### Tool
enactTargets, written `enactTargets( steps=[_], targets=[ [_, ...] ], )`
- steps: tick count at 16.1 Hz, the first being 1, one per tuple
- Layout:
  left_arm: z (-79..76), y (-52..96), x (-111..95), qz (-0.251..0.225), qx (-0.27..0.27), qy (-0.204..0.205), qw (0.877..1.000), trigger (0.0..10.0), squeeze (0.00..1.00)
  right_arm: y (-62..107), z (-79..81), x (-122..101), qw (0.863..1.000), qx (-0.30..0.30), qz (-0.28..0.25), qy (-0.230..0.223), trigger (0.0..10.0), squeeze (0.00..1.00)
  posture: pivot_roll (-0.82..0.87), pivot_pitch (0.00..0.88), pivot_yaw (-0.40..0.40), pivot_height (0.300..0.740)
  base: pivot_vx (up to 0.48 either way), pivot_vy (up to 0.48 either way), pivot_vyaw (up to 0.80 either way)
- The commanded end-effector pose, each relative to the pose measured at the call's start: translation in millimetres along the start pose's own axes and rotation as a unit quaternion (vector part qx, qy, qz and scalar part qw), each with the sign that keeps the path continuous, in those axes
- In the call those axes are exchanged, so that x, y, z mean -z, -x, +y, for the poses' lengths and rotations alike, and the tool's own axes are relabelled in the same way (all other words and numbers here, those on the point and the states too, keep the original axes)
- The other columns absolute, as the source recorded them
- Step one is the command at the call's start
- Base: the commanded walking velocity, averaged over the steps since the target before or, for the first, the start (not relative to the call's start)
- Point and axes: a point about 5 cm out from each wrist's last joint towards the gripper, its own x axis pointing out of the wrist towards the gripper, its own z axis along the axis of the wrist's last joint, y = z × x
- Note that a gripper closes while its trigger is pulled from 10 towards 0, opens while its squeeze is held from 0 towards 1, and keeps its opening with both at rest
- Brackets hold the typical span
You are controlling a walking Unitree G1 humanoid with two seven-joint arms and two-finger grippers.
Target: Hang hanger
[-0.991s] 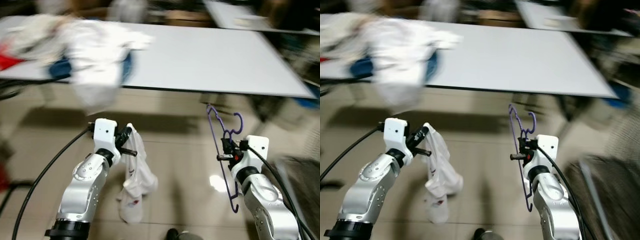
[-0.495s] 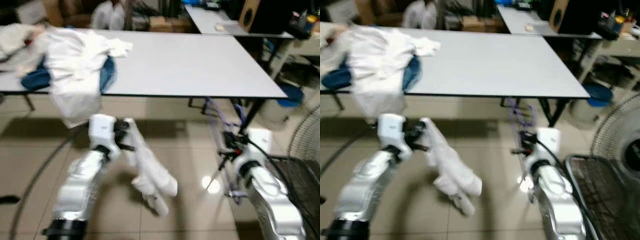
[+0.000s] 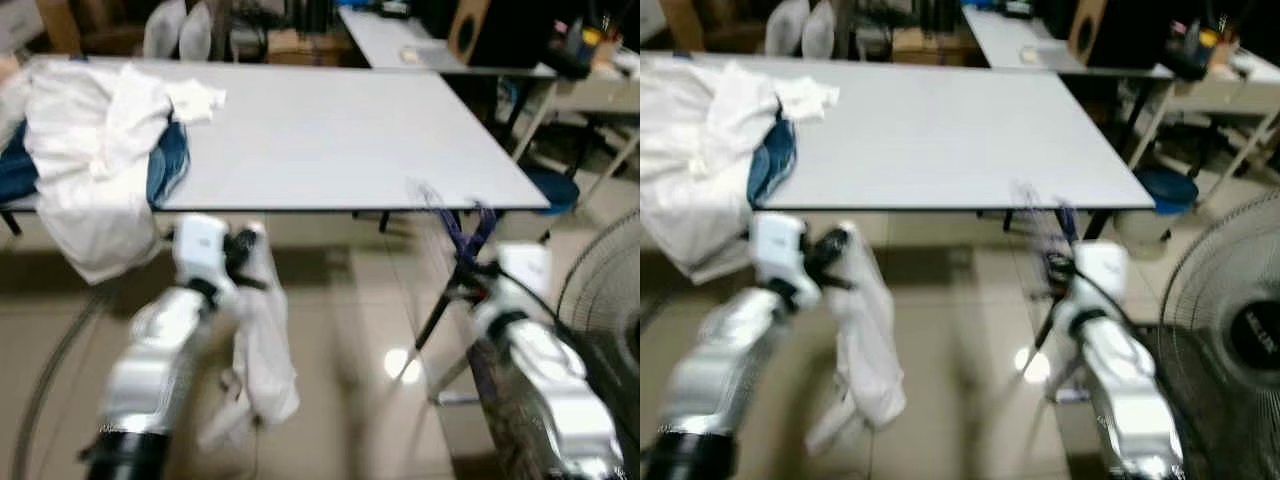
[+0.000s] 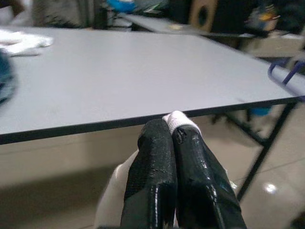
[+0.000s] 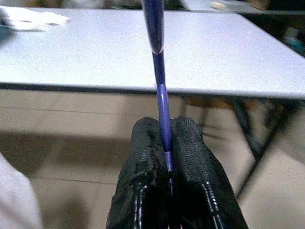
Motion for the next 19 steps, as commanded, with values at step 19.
enactTargets(
  steps=[19],
  targets=[
    [-8.7,-42.0,-54.0,-0.089,0.048,0.021,0.995,10.0,0.00,43.3,-33.5,-64.4,0.973,-0.222,-0.060,0.033,10.0,0.00,-0.06,0.000,-0.011,0.740,0.358,0.000,-0.15]
  ],
)
